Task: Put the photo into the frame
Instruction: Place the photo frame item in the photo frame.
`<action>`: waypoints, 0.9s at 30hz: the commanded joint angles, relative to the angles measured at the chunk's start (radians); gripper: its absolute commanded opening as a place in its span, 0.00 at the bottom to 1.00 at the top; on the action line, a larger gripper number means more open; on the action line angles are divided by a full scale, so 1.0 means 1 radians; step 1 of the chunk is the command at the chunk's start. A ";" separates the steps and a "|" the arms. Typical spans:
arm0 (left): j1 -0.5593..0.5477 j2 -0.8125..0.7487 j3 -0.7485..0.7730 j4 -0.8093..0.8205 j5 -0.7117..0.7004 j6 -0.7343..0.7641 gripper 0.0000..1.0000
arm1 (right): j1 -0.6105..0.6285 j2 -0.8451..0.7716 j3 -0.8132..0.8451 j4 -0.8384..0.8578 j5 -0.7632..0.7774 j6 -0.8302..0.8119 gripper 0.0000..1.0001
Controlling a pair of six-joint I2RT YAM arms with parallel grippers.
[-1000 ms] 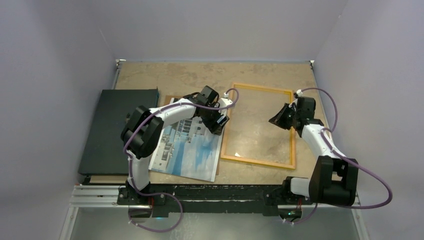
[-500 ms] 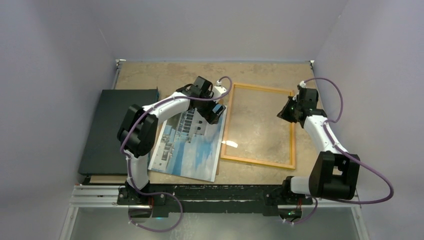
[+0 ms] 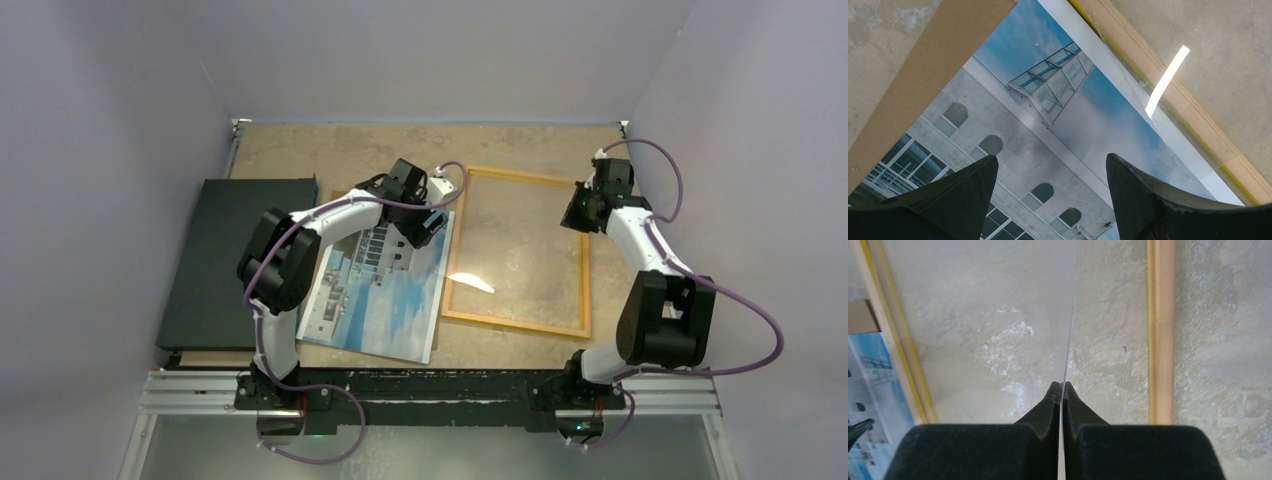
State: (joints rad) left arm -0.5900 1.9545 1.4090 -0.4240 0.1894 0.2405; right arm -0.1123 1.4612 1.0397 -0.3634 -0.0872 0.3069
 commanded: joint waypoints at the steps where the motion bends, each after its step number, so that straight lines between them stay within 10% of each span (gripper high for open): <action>1: -0.034 0.013 -0.006 0.054 -0.063 0.049 0.77 | -0.003 0.044 0.059 -0.036 0.075 -0.079 0.00; 27: -0.073 0.047 0.014 0.088 -0.051 0.092 0.74 | -0.002 -0.076 -0.009 -0.061 -0.017 -0.183 0.00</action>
State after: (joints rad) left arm -0.6636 1.9865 1.4090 -0.3740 0.1230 0.3103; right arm -0.1123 1.4120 1.0595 -0.4049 -0.0921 0.1665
